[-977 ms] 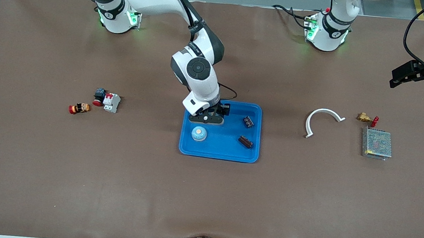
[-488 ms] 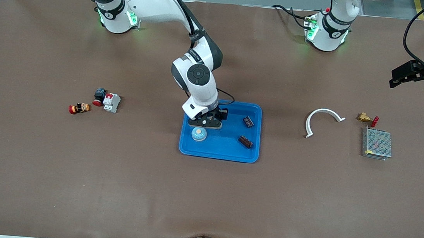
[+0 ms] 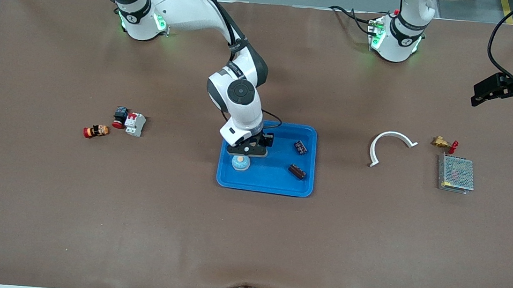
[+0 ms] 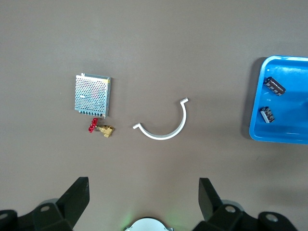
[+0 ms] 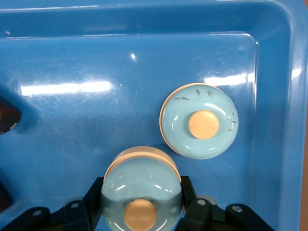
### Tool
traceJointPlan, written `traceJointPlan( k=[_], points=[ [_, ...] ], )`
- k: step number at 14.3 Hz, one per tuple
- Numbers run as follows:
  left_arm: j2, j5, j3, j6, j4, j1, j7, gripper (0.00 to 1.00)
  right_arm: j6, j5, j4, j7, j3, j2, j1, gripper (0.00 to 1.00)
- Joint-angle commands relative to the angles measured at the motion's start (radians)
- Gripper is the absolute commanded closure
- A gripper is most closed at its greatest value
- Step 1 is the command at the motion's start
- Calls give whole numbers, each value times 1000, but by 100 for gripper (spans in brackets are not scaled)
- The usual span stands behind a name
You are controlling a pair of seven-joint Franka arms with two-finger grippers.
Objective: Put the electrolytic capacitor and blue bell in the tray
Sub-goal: 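Lower the bell beside the other bell and open the right gripper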
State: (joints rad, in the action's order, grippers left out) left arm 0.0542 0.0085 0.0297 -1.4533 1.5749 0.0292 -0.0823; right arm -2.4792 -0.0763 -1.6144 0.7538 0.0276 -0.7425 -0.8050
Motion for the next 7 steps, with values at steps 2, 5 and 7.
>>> traceJointPlan(
  k=[2, 5, 7],
  points=[
    [-7, 2, -5, -2, -13, 9, 4, 0, -4, 33, -2, 24, 8, -3, -10, 41],
    [-8, 2, -5, -2, -15, 11, 3, 0, 2, 33, -4, 24, 8, -3, -17, 21],
    [-8, 2, -5, -2, -13, 9, 3, 0, 5, 33, -4, 24, 8, -3, -20, 0]
  ],
)
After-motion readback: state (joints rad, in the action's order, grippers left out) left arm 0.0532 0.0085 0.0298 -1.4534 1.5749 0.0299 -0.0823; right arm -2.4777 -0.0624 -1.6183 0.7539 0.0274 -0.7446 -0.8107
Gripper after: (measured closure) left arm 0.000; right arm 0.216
